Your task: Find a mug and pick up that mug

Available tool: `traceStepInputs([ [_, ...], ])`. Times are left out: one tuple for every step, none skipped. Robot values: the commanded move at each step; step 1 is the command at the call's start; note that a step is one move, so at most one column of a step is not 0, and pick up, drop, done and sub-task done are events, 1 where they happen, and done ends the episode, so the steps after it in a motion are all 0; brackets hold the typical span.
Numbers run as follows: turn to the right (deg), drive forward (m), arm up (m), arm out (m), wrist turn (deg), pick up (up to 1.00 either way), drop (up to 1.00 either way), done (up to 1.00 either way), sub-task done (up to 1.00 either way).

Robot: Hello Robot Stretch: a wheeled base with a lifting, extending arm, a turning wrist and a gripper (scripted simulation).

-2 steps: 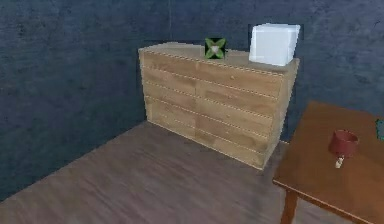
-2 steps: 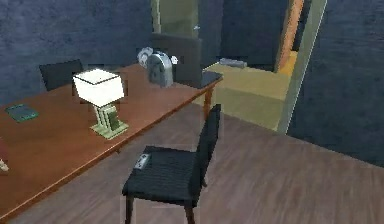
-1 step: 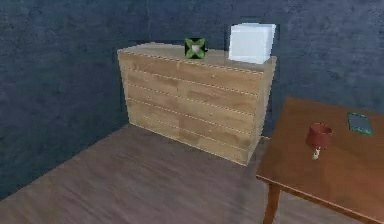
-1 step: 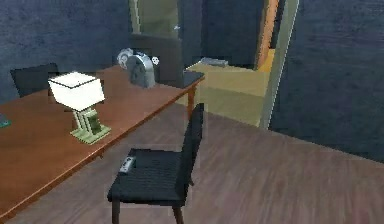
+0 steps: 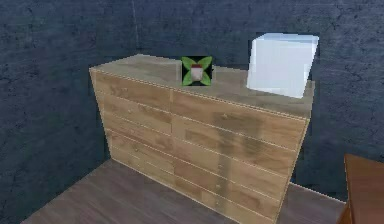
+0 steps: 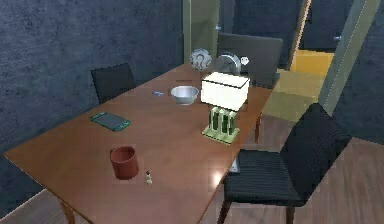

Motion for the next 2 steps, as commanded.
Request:
traceStepInputs([
  [15.0, 0.00, 0.00, 0.00, 0.0, 0.00, 0.00, 0.00, 0.00],
  [0.0, 0.75, 0.00, 0.00, 0.0, 0.00, 0.00, 0.00, 0.00],
])
